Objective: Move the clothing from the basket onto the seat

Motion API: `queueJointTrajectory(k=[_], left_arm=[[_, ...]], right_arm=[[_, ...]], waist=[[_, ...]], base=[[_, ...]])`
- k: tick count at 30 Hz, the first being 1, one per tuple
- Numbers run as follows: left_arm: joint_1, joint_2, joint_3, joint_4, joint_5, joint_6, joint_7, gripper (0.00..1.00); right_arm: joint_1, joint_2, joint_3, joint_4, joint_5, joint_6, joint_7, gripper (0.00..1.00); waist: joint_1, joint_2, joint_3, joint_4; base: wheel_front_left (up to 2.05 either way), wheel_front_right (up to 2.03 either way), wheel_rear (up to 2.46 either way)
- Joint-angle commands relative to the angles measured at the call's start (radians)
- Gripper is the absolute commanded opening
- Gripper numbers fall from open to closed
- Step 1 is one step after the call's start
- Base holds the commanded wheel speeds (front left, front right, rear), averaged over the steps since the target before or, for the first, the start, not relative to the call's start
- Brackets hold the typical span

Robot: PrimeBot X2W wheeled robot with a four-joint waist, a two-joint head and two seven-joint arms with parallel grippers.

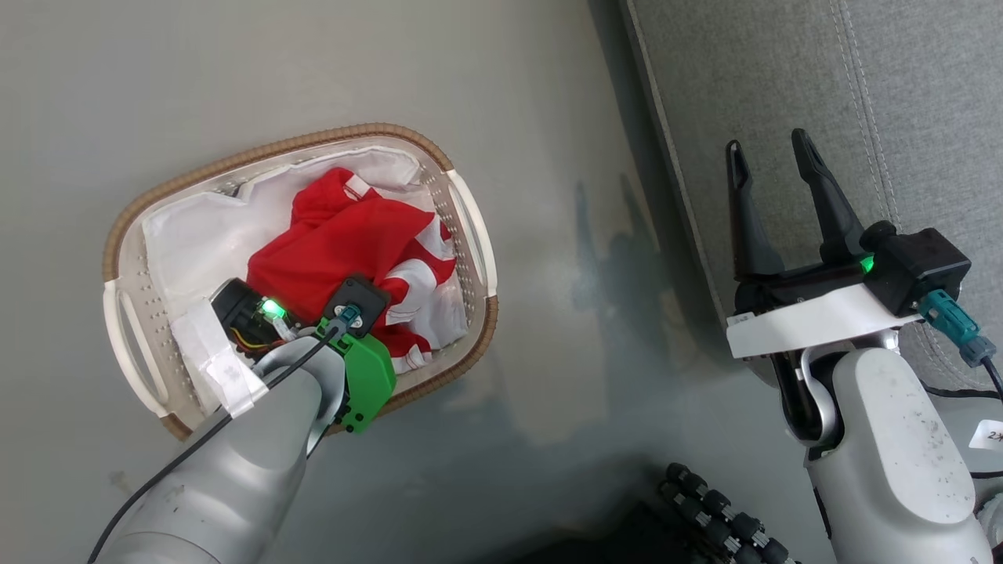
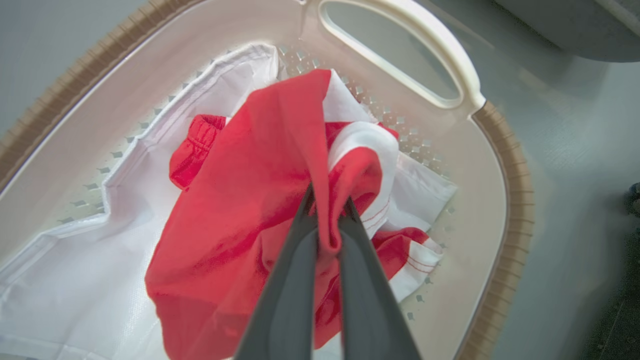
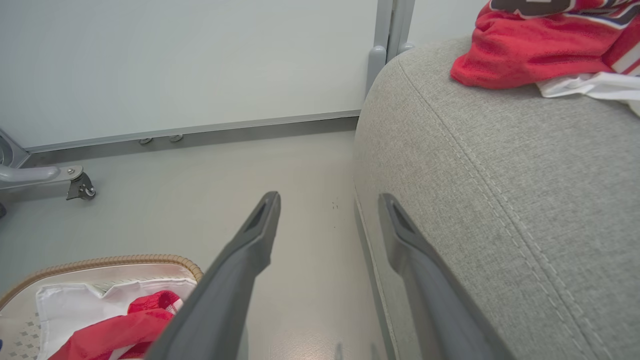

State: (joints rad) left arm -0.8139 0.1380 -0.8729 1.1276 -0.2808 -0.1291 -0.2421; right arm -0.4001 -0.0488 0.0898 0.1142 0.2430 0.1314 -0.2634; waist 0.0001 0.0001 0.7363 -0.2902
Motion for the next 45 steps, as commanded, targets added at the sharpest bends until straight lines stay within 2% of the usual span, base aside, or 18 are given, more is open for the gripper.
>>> queueJointTrajectory(k=[1, 12, 22, 28, 36, 45], left_arm=[[0.002, -0.007, -0.001, -0.009, -0.009, -0.002, -0.011, 0.0], [0.047, -0.041, -0.062, -0.157, -0.11, -0.002, -0.024, 0.0], [0.007, 0.012, -0.152, -0.329, -0.222, -0.002, -0.022, 0.0], [-0.075, 0.06, -0.182, -0.441, -0.324, -0.002, 0.014, 0.0], [-0.199, 0.115, -0.184, -0.568, -0.438, -0.002, 0.088, 0.0], [-0.302, 0.131, -0.134, -0.593, -0.492, -0.002, 0.107, 0.0]], right_arm=[[0.0, -0.003, -0.005, 0.011, -0.01, -0.001, -0.002, 1.0], [0.067, -0.004, -0.071, 0.102, -0.083, -0.001, -0.002, 1.0], [0.161, -0.004, -0.089, 0.177, -0.124, -0.001, -0.002, 1.0], [0.206, -0.004, -0.076, 0.207, -0.136, -0.001, -0.002, 1.0], [0.215, -0.003, -0.011, 0.229, -0.138, -0.001, -0.002, 1.0], [0.133, -0.004, 0.113, 0.228, -0.131, -0.001, -0.002, 1.0]], waist=[[-0.0001, -0.0001, -0.051, 0.038], [-0.0001, -0.0001, -0.277, 0.152], [-0.0001, -0.0001, -0.536, 0.24], [-0.0001, -0.0001, -0.647, 0.272], [-0.0001, -0.0001, -0.734, 0.28], [-0.0001, -0.0001, -0.76, 0.27]], base=[[0.0, 0.0, 0.0], [0.0, 0.0, 0.0], [0.0, 0.0, 0.0], [0.0, 0.0, 0.0], [0.0, 0.0, 0.0], [0.0, 0.0, 0.0]])
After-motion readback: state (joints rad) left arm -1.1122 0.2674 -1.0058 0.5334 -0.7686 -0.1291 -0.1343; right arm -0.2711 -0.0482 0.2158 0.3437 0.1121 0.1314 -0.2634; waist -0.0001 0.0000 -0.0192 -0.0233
